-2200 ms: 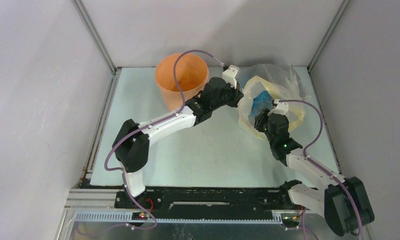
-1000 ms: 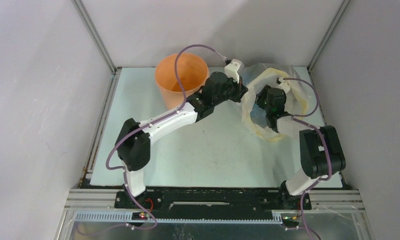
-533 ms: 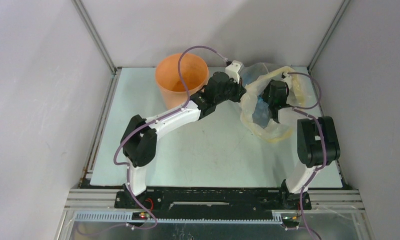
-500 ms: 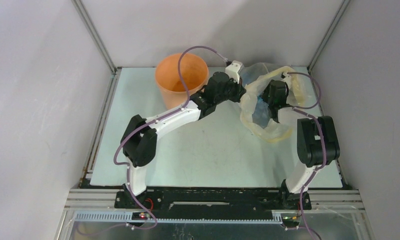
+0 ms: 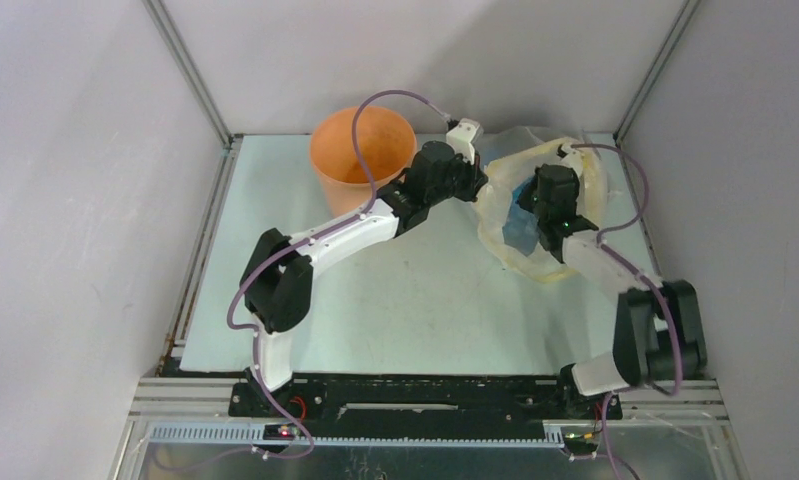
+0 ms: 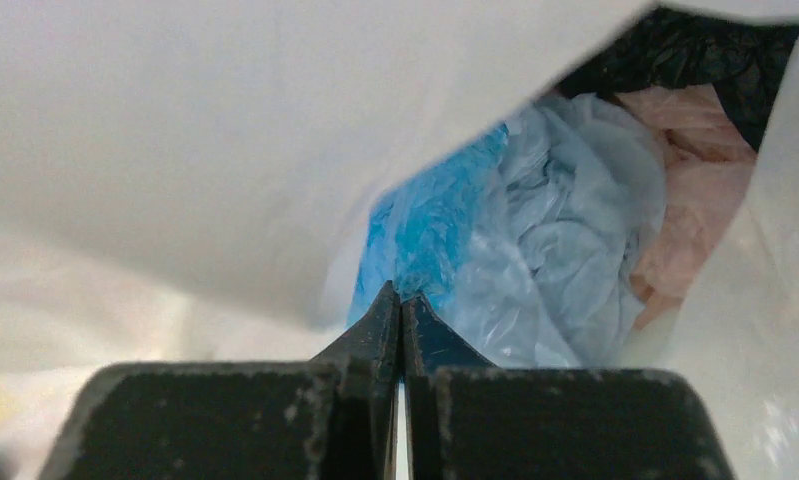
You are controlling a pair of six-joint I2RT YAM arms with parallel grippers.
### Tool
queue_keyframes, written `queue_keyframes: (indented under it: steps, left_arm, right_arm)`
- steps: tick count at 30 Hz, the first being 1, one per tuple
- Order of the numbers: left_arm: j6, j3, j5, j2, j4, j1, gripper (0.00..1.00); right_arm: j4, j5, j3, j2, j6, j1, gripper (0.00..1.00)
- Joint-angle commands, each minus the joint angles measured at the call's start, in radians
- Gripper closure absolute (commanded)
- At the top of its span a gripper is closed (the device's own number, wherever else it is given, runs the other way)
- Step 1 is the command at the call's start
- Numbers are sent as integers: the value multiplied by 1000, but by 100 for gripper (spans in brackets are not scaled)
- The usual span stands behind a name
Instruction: Put the trash bags into the trash bin
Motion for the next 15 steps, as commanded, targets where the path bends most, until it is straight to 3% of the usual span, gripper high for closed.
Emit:
queue_keyframes:
  steps: [1,15]
  left_arm:
    - [-5,57,-15,1,-7,8,100]
    - [-31,89,-70,59,-56,14,100]
  right_arm:
    - [-87,-42,-66,-180,1,17,100]
    - [-379,-268,-89,-685,-92,-4,100]
